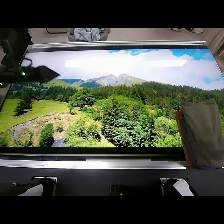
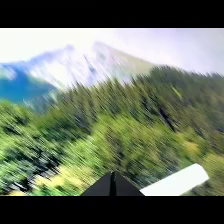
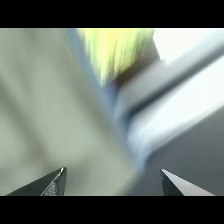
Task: Fold the shirts.
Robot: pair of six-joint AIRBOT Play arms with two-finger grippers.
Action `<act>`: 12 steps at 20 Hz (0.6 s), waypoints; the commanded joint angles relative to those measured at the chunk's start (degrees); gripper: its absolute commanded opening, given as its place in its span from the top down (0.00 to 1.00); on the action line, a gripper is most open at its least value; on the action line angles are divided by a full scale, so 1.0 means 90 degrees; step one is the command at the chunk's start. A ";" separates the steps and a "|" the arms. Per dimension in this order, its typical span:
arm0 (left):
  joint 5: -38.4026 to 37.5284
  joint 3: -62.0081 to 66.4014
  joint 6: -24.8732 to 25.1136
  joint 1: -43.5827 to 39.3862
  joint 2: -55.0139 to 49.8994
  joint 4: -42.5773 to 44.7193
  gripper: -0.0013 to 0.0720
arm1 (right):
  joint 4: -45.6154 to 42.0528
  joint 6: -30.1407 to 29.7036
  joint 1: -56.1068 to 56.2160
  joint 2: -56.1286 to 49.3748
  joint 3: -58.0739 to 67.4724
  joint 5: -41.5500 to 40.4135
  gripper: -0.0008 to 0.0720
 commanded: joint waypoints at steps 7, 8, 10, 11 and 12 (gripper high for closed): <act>-0.1413 0.0512 -0.2596 -0.1331 -0.0923 0.5406 0.16 | 0.0746 0.0821 0.5404 -0.0697 0.0959 -0.1311 0.10; -0.1911 0.0087 -0.2737 -0.1328 -0.1047 0.5088 0.10 | 0.0758 0.0954 0.5911 -0.0974 0.0794 -0.1197 0.10; -0.1800 -0.1030 -0.2749 -0.1353 -0.0794 0.4758 0.10 | 0.0784 0.0967 0.6642 -0.1588 0.0685 -0.0503 0.07; -0.1430 -0.1506 -0.2946 -0.1382 -0.0505 0.4765 0.10 | 0.0726 0.0967 0.6873 -0.1807 0.0682 -0.0221 0.06; -0.1103 -0.1843 -0.3011 -0.1392 -0.0257 0.4775 0.10 | 0.0627 0.0967 0.7033 -0.1928 0.0685 -0.0221 0.01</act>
